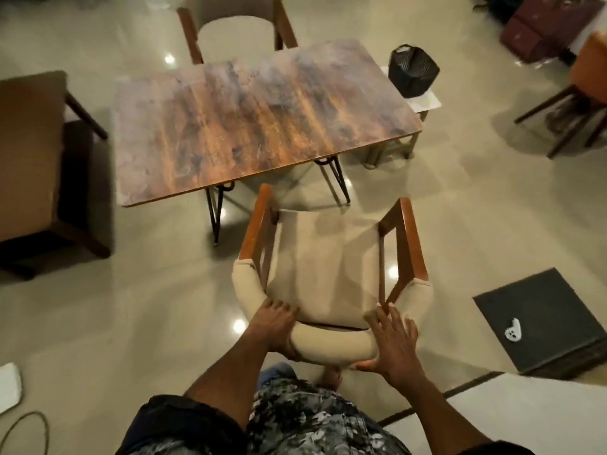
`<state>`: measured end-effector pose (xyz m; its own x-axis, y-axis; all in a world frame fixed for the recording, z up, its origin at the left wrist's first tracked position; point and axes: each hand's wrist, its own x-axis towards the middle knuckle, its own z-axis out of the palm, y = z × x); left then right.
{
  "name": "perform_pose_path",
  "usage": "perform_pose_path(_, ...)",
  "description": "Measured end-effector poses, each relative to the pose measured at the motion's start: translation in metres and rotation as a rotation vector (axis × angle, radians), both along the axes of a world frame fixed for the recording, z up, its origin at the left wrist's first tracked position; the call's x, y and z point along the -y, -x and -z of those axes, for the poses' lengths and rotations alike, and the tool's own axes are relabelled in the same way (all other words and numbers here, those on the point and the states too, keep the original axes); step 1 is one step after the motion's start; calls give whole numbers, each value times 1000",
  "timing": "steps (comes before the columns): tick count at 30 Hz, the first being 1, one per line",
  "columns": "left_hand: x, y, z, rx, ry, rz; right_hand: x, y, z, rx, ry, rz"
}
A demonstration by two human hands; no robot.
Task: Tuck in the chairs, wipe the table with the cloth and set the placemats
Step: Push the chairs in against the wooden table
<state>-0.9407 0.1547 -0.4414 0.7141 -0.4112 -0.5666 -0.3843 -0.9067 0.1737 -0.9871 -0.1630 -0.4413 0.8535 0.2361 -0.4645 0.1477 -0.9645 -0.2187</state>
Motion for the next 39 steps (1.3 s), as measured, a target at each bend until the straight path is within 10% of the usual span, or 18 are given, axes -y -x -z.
perform_pose_path(39,115,70,-40,-108,-205,-293,86,-28,15,67,-126,-188)
